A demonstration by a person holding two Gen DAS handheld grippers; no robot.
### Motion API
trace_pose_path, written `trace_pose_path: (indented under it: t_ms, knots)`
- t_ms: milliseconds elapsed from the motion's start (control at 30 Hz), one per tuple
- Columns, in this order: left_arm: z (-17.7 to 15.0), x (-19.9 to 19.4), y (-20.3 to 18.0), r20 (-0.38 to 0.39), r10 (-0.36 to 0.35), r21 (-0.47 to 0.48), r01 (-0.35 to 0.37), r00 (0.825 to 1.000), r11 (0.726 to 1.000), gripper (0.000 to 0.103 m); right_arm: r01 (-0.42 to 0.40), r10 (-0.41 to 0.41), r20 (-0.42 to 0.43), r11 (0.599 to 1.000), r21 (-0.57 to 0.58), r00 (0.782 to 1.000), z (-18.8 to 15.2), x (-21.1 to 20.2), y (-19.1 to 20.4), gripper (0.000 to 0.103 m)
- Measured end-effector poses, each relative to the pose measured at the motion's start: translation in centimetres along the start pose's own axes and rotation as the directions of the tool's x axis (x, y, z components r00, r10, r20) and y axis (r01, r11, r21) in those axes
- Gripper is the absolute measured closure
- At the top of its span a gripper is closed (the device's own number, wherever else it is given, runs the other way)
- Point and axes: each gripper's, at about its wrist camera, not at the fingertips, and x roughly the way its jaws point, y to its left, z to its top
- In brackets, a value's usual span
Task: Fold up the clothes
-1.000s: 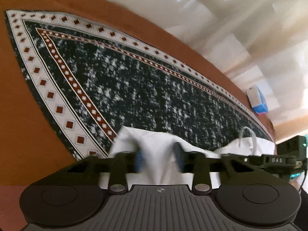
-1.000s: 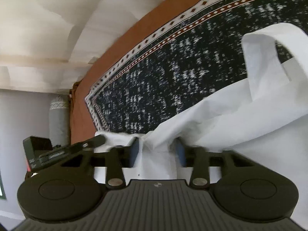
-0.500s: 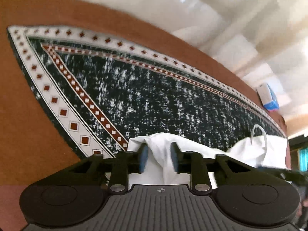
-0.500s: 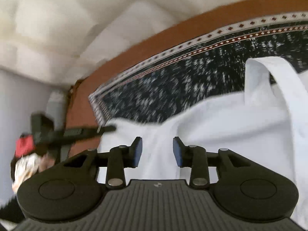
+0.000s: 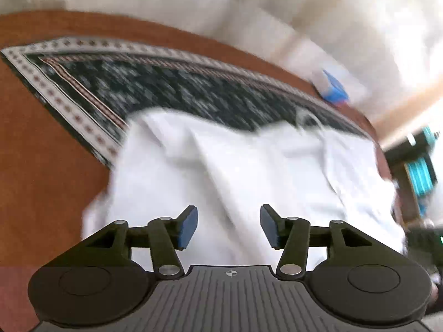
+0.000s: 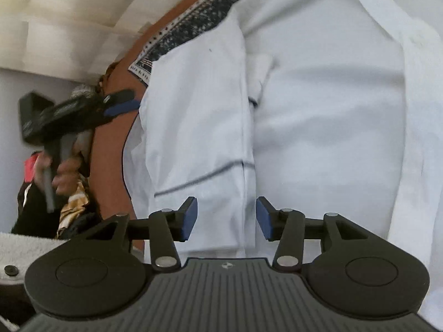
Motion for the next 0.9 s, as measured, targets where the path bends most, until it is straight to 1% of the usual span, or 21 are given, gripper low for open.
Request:
trace_pose_path:
  t_ms: [133,167,200,233,267,300,333,367,400,433,500,567,633,700,767,833,900]
  knots:
    - [-2.7,0.8,-2.6,-0.029,0.001,0.055,0.001,1.000,0.999,0.034,0.007,-0.007,0.014,1.000,-0.003,1.000,-1.2,0.3,0.0,0.053]
    - [-3.3,1.1,-3.2,-0.034,0.004,0.065,-0.002,0.999,0.998,0.036,0.010,-0.010,0.011,1.000,-0.004,1.000,-1.1,0.5,0.0,0.059]
    - [-3.6,1.5,-3.4,-0.037,0.000,0.062,0.002,0.999,0.998,0.037,0.016,-0.016,0.010,1.000,-0.012,1.000,-1.1,0.6,0.1,0.070]
    - [-3.7,1.8,-3.5,-0.040,-0.002,0.058,0.004,0.999,0.998,0.040,0.022,-0.022,0.008,1.000,-0.020,1.000,-1.1,0.7,0.2,0.076]
    - [-3.7,2.0,-3.7,-0.043,-0.002,0.054,0.004,0.999,0.999,0.051,0.029,-0.028,0.006,0.999,-0.028,1.000,-1.1,0.8,0.4,0.087]
    - [-3.7,2.3,-3.8,-0.043,0.004,0.049,-0.002,0.999,0.999,0.060,0.030,-0.029,0.006,0.999,-0.035,1.000,-1.0,0.8,0.5,0.095]
    - [-3.6,2.4,-3.8,-0.043,0.011,0.043,-0.010,0.999,0.999,0.076,0.019,-0.019,0.009,0.999,-0.041,1.000,-0.9,0.5,0.7,0.097]
    - [-3.5,2.4,-3.8,-0.041,0.005,0.035,-0.003,0.999,0.999,0.093,0.005,-0.005,0.012,0.999,-0.046,1.000,-0.8,0.1,1.0,0.098]
    - [-3.5,2.0,-3.8,-0.030,-0.009,0.028,0.010,1.000,1.000,0.100,-0.010,0.011,0.015,0.999,-0.051,1.000,-0.7,-0.4,1.2,0.098]
    - [-3.4,1.5,-3.9,-0.014,-0.023,0.029,0.024,1.000,0.999,0.103,-0.031,0.032,0.020,0.998,-0.056,0.999,-0.6,-0.9,1.5,0.098]
    - [-3.6,0.2,-4.4,0.009,-0.029,0.043,0.029,1.000,0.999,0.103,-0.062,0.065,0.031,0.996,-0.071,0.997,-0.4,-2.2,2.6,0.099]
    - [-3.9,-0.8,-5.0,0.015,-0.042,0.061,0.041,0.999,0.997,0.103,-0.087,0.090,0.037,0.993,-0.081,0.995,-0.4,-3.6,3.3,0.099]
    - [-4.4,-1.5,-5.7,0.005,-0.059,0.075,0.058,0.998,0.995,0.103,-0.105,0.108,0.038,0.992,-0.075,0.993,-0.4,-4.8,3.6,0.099]
    - [-5.1,-1.3,-6.3,-0.023,-0.069,0.092,0.071,0.997,0.993,0.103,-0.105,0.107,0.028,0.992,-0.063,0.994,-0.5,-5.7,3.4,0.099]
    - [-6.1,-0.4,-6.7,-0.063,-0.060,0.113,0.067,0.996,0.991,0.103,-0.081,0.081,0.010,0.995,-0.050,0.997,-0.9,-6.1,2.8,0.099]
    - [-7.1,1.2,-6.7,-0.108,-0.037,0.126,0.050,0.993,0.991,0.103,-0.035,0.035,-0.010,0.999,-0.035,0.999,-1.7,-5.9,1.7,0.099]
    - [-8.2,3.0,-6.2,-0.153,-0.009,0.129,0.029,0.988,0.991,0.103,0.023,-0.023,-0.031,1.000,-0.019,0.999,-2.1,-4.8,0.3,0.099]
